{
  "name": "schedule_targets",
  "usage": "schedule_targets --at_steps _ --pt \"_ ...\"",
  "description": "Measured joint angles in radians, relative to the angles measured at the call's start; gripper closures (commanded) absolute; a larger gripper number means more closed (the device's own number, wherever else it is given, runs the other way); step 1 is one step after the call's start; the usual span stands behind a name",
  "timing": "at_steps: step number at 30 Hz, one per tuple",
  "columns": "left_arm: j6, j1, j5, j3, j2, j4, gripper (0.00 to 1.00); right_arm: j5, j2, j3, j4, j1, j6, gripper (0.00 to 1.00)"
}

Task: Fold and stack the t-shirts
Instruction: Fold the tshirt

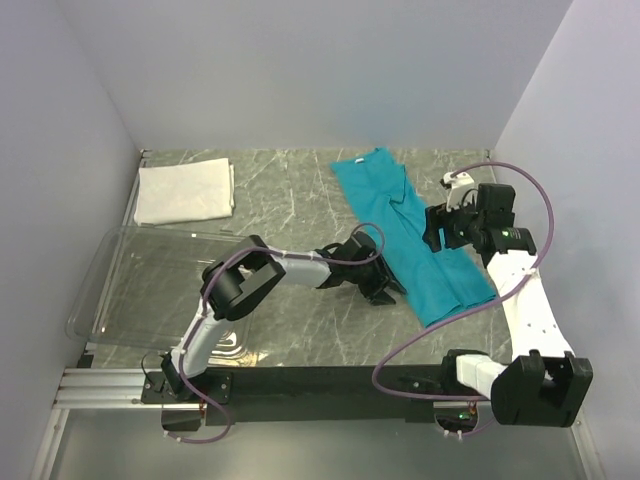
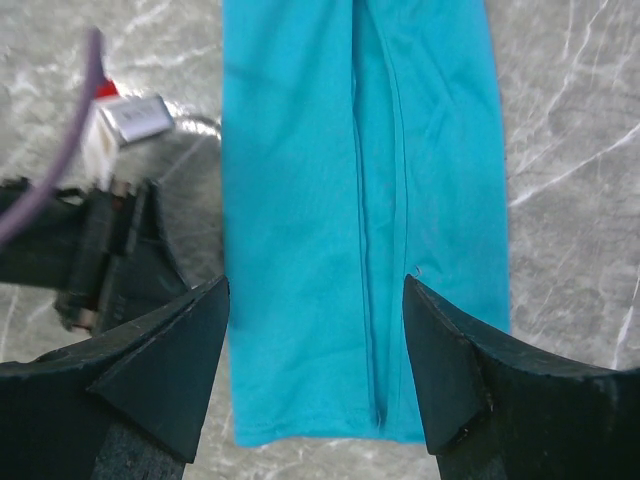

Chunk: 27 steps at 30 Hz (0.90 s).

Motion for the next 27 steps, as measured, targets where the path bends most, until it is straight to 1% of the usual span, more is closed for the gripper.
schedule_targets --at_steps 1,2,3,5,6,9,12,14,15,18,19,24,27 --pt "-0.016 -0.005 -0.002 0.019 0.009 -0.018 0.5 -0.002 -0.008 -0.002 0.007 0.0 0.007 0.23" --pt "-0.029 -0.01 -0.006 0.035 0.018 -0.028 0.55 -0.005 -0.016 -0.005 0.013 0.0 0.014 0.23" --pt "-0.049 -0.017 -0.008 0.052 0.03 -0.038 0.58 -0.009 -0.028 -0.011 0.02 0.0 0.024 0.23" --pt "-0.082 -0.023 -0.014 0.068 0.042 -0.055 0.59 -0.013 -0.044 -0.018 0.027 0.0 0.034 0.23" --pt "-0.099 -0.023 -0.012 0.078 0.052 -0.06 0.63 -0.013 -0.051 -0.022 0.029 0.0 0.04 0.23" --pt "-0.134 -0.026 -0.01 0.118 0.081 -0.077 0.68 -0.015 -0.077 -0.033 0.035 0.0 0.052 0.23" --pt "-0.151 -0.026 -0.006 0.167 0.116 -0.086 0.69 -0.015 -0.092 -0.033 0.037 0.0 0.056 0.23" --pt "-0.152 -0.026 -0.008 0.208 0.138 -0.098 0.73 -0.014 -0.097 -0.033 0.037 0.0 0.058 0.23" --pt "-0.149 -0.026 -0.011 0.225 0.15 -0.106 0.81 -0.014 -0.097 -0.033 0.037 0.0 0.06 0.23" --pt "-0.136 -0.025 -0.025 0.254 0.167 -0.123 0.96 -0.012 -0.097 -0.033 0.036 0.0 0.063 0.23" --pt "-0.129 -0.024 -0.026 0.256 0.168 -0.126 0.99 -0.012 -0.097 -0.033 0.036 0.0 0.064 0.23" --pt "-0.086 -0.011 -0.01 0.246 0.159 -0.131 1.0 -0.013 -0.091 -0.033 0.032 -0.004 0.066 0.23" --pt "-0.018 0.005 0.0 0.166 0.103 -0.137 1.0 -0.013 -0.08 -0.033 0.028 -0.006 0.062 0.23"
